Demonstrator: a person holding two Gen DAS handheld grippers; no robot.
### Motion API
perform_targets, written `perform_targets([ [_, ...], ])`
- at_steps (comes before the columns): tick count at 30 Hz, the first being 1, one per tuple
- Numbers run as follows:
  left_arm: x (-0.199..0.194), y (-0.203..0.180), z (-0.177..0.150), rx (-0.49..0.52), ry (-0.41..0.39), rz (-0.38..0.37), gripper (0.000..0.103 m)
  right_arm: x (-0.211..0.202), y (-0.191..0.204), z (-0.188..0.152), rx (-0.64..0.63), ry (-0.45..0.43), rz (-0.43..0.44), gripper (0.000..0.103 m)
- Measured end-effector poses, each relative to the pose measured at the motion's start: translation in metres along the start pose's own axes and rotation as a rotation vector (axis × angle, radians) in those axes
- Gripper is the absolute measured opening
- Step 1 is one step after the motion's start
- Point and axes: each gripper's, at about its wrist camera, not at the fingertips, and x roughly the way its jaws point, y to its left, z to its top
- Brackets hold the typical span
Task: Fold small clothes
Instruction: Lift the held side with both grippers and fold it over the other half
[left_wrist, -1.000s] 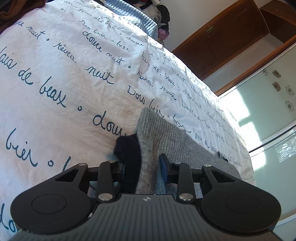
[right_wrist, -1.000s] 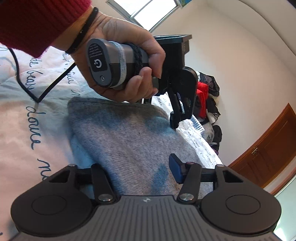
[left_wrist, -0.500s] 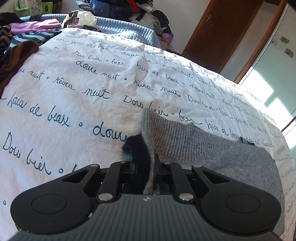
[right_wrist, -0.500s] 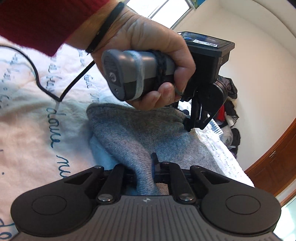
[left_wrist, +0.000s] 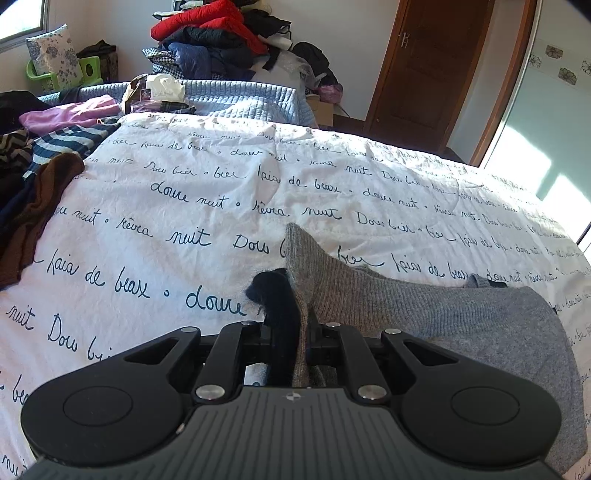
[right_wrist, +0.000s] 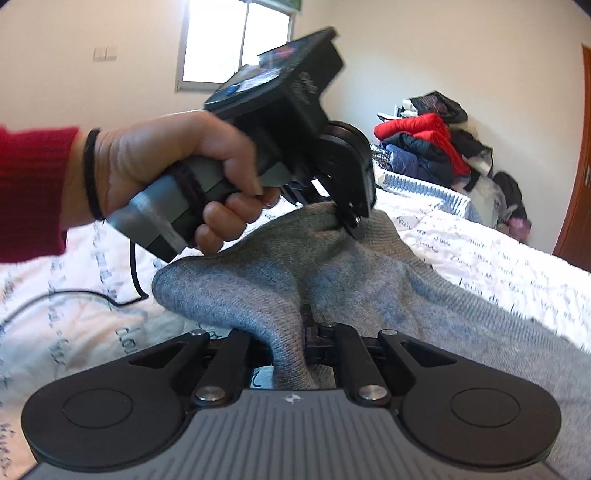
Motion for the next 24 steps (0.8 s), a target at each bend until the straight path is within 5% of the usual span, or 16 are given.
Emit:
perform_targets([
  [13, -0.037, -0.056, 0.019, 0.029, -0.078, -0.029, 0.013, -0.049, -0.077, -0.011, 0.399, -0.114, 0.092, 0.006],
  [24, -0.046, -0.141, 0.026, 0.100, -0.113, -0.087, 0.012, -0.090, -0.122, -0.039, 0.556, -0.184, 0.057, 0.006],
])
